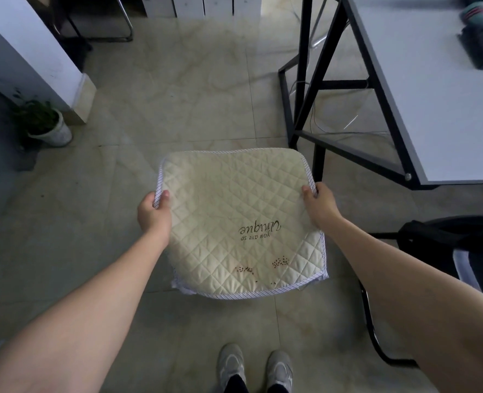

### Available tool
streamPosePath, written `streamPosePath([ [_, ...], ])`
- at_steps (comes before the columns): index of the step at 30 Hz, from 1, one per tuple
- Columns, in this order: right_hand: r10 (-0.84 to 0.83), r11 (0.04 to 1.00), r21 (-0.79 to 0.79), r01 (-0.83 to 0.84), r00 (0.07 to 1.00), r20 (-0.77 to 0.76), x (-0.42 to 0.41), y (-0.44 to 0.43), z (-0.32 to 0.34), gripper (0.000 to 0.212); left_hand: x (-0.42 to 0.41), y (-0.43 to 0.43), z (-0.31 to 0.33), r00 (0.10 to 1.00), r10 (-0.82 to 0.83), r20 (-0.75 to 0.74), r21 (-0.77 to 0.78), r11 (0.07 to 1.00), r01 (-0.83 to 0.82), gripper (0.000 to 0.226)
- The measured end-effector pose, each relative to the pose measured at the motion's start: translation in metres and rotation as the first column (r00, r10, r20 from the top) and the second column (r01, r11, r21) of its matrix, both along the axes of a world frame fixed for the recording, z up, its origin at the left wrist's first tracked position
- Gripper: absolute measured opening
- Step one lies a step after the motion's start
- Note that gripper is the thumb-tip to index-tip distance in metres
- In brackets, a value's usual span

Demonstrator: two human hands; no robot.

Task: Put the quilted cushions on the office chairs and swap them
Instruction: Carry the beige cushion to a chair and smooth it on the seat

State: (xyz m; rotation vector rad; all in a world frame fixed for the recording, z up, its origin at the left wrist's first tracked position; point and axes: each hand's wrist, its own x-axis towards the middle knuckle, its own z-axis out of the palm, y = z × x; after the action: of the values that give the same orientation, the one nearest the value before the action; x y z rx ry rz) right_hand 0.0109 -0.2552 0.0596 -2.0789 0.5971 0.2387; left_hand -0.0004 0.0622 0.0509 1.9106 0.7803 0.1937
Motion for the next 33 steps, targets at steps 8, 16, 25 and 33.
streamPosePath([
  [8,-0.009,1.0,-0.008,0.01,1.0,0.027,-0.021,0.007,0.06,0.031,-0.014,0.004,0.056,0.998,-0.042,0.056,0.027,0.999,0.04,0.027],
  [16,-0.064,0.998,-0.005,0.065,0.996,0.056,-0.052,0.002,0.093,0.035,-0.029,0.001,0.089,0.989,-0.098,0.113,0.045,0.995,0.093,0.023],
  [25,-0.157,0.987,0.031,0.156,0.986,0.052,-0.107,-0.047,0.121,0.032,-0.051,-0.045,0.123,0.973,-0.2,0.119,0.045,0.98,0.196,0.022],
  [33,-0.239,0.971,0.039,0.236,0.965,0.11,-0.186,-0.123,0.145,0.035,-0.103,-0.132,0.155,0.95,-0.288,0.122,0.048,0.958,0.284,0.023],
])
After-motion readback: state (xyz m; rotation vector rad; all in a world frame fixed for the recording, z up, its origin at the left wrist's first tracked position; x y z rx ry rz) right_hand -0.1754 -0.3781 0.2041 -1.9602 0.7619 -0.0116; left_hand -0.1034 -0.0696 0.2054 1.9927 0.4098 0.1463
